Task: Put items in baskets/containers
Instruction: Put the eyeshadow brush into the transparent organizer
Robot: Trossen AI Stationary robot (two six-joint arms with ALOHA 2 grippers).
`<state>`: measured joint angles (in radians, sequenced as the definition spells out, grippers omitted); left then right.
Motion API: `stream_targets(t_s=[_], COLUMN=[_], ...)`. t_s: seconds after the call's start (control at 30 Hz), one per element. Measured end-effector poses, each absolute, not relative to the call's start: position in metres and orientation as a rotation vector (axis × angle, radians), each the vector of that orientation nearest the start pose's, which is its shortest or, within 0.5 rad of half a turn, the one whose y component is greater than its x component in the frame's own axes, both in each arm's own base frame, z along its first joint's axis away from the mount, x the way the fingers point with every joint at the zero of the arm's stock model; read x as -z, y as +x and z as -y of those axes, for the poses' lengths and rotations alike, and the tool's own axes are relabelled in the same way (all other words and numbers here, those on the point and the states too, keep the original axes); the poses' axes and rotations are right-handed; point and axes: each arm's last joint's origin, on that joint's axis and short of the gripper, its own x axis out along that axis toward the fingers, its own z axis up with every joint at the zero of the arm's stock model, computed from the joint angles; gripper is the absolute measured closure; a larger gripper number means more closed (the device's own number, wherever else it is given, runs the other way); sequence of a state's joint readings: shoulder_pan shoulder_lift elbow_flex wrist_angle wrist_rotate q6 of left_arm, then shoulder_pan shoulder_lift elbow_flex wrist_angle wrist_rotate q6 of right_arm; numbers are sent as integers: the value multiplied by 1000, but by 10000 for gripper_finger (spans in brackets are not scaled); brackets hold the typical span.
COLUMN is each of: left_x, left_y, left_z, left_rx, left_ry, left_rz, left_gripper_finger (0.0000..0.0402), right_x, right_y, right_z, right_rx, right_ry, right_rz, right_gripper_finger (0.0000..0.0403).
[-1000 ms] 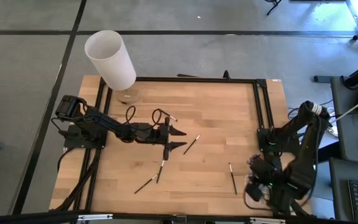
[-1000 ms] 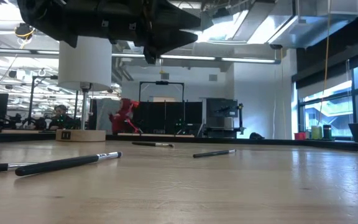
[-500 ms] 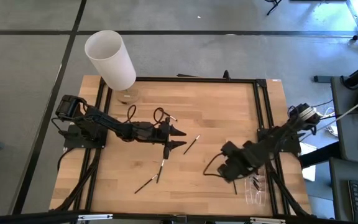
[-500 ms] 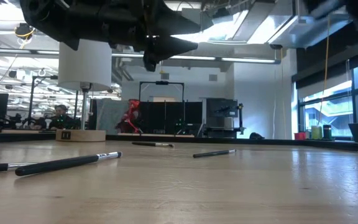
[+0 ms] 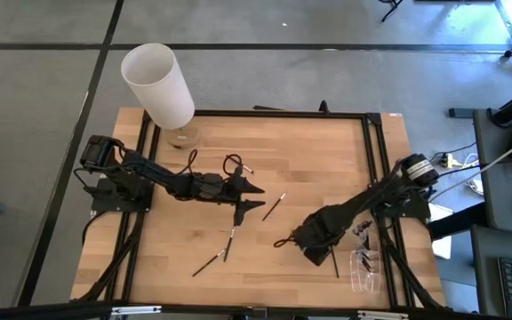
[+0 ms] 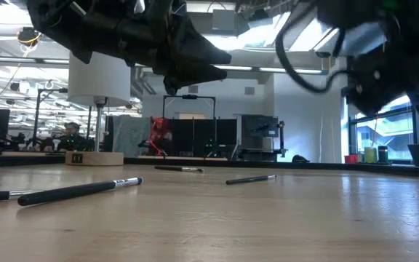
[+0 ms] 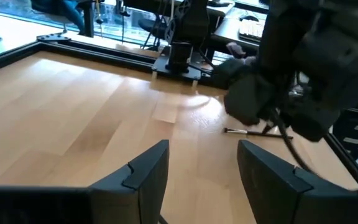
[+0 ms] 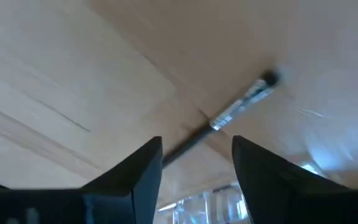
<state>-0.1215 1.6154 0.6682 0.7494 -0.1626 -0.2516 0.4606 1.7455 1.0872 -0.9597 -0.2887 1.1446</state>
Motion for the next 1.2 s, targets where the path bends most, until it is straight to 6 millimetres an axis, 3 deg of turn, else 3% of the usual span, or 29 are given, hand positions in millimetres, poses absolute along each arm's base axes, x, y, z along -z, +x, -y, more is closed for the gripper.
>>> stream_targets(t_s=[0.4, 0.9, 1.2], left_x=[-184, -183, -182], left_y=[316, 316, 316], left_z=[33, 29, 25], left_rx=[-92, -103, -112], left_ry=[-193, -190, -191], left_rz=[-188, -201, -214], left_gripper_finger=[217, 217, 217], right_x=[-134, -129, -139], right_y=[245, 252, 264], right_z=[-128, -122, -127], right_rx=[328, 353, 318], right_ry=[644, 779, 752], right_rz=[-1798, -1762, -1680], right_gripper_finger=[213, 385, 377])
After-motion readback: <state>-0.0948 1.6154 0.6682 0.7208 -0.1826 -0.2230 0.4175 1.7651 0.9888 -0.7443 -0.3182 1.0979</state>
